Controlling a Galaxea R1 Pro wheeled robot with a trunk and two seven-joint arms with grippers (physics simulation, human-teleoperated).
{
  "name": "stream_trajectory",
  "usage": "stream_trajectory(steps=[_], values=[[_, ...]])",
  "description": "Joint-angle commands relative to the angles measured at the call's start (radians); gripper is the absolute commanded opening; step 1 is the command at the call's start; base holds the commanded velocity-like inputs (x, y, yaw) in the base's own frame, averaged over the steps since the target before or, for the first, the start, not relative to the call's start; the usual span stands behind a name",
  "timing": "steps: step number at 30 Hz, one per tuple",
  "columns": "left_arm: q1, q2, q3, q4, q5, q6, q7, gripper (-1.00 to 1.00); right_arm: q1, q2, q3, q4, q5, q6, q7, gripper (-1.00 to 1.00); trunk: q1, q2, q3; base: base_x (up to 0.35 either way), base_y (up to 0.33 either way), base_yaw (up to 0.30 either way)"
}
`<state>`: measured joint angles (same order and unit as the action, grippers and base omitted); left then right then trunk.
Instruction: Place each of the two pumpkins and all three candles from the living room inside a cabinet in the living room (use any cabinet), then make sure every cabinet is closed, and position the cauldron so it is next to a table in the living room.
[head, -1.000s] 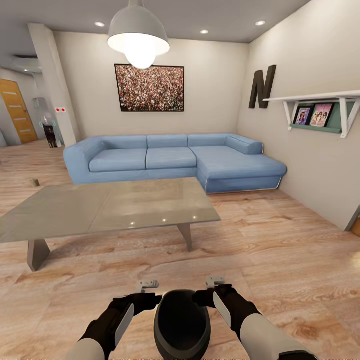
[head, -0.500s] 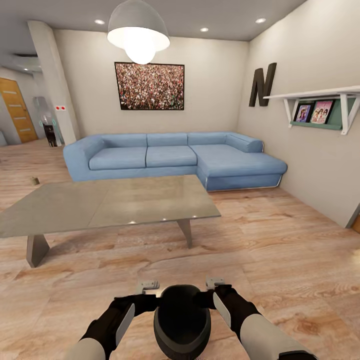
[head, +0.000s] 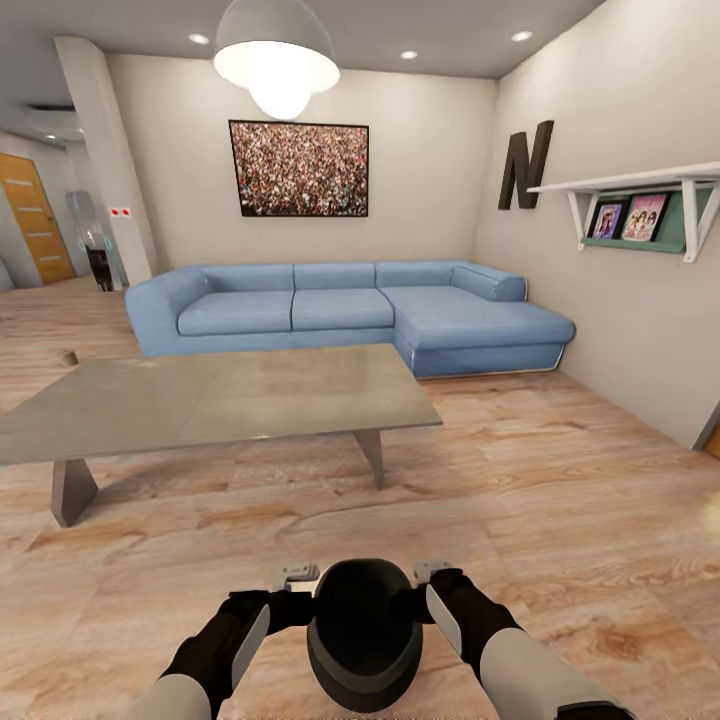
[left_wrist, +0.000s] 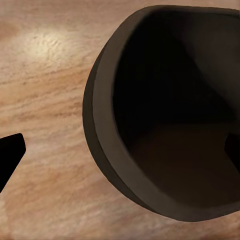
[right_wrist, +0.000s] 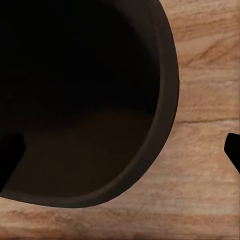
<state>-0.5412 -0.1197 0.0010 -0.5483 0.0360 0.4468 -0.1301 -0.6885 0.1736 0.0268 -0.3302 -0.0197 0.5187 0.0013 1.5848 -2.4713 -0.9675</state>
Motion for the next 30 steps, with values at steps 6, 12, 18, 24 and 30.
stream_trajectory(steps=[6, 12, 18, 24, 30], values=[[0.000, 0.000, 0.001, -0.003, 0.004, 0.007, -0.002, 1.00, 0.000, 0.000, 0.002, -0.003, -0.003, 0.019, -0.005, 1.00, 0.016, -0.029, -0.021, 0.000, 0.000, 0.000], [0.000, 0.000, 0.000, -0.003, 0.004, 0.007, -0.002, 1.00, 0.000, 0.000, 0.002, -0.003, -0.005, 0.020, -0.005, 1.00, 0.019, -0.031, -0.045, 0.000, 0.000, 0.000], [0.000, 0.000, 0.001, -0.002, 0.004, 0.006, -0.002, 1.00, 0.000, 0.000, 0.001, -0.003, -0.005, 0.013, -0.003, 1.00, 0.021, -0.031, -0.060, 0.000, 0.000, 0.000], [0.000, -0.001, 0.001, -0.002, 0.004, 0.006, -0.002, 1.00, 0.000, 0.000, 0.001, -0.003, -0.006, 0.005, -0.003, 1.00, 0.021, -0.031, -0.060, 0.000, 0.000, 0.000], [0.000, -0.002, -0.003, -0.002, 0.003, 0.006, -0.002, 1.00, 0.000, 0.000, 0.001, -0.003, -0.006, 0.004, -0.003, 1.00, 0.021, -0.031, -0.060, 0.059, 0.000, 0.000]])
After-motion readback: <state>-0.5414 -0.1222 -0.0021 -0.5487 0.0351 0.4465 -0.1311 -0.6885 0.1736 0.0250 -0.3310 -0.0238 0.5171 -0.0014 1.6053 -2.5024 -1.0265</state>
